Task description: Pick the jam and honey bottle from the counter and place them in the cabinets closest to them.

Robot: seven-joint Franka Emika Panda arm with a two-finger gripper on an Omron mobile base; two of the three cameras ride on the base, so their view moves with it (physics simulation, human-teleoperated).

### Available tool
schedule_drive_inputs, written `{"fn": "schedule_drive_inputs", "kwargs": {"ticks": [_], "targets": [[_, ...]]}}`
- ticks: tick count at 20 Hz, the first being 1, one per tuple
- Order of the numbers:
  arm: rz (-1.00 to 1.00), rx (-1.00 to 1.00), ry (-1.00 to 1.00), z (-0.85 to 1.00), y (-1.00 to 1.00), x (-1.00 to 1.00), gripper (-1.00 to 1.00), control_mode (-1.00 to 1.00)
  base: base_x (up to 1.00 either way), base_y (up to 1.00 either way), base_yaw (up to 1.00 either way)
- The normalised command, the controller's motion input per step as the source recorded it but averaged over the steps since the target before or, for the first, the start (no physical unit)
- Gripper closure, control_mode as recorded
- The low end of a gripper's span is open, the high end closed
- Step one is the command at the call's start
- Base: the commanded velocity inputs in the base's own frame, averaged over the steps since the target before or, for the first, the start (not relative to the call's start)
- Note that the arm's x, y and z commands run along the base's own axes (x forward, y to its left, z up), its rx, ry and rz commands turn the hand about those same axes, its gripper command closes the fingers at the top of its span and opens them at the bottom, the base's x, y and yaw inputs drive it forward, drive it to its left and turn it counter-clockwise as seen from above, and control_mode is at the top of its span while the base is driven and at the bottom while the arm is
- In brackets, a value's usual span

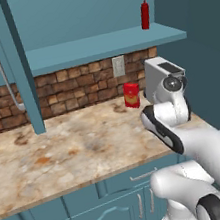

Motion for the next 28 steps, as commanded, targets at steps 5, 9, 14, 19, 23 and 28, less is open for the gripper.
{"fn": "schedule_drive_inputs", "kwargs": {"ticks": [5,9,14,19,23,28], "targets": [[-0.05,0.0,0.0,0.9,0.15,-0.49,1.0,-1.0,0.0,0.0,0.0],[-0.05,0.0,0.0,0.82,0.07,-0.53,1.0,-1.0,0.0,0.0,0.0],[-0.07,0.02,-0.04,0.79,0.09,-0.49,1.0,-1.0,0.0,0.0,0.0],[-0.09,0.01,-0.09,0.85,0.24,-0.27,1.0,-1.0,0.0,0.0,0.0],[-0.08,0.01,-0.05,0.97,0.3,-0.13,1.0,-1.0,0.0,0.0,0.0],[-0.06,0.06,-0.02,0.92,0.11,-0.07,1.0,-1.0,0.0,0.0,0.0]]}}
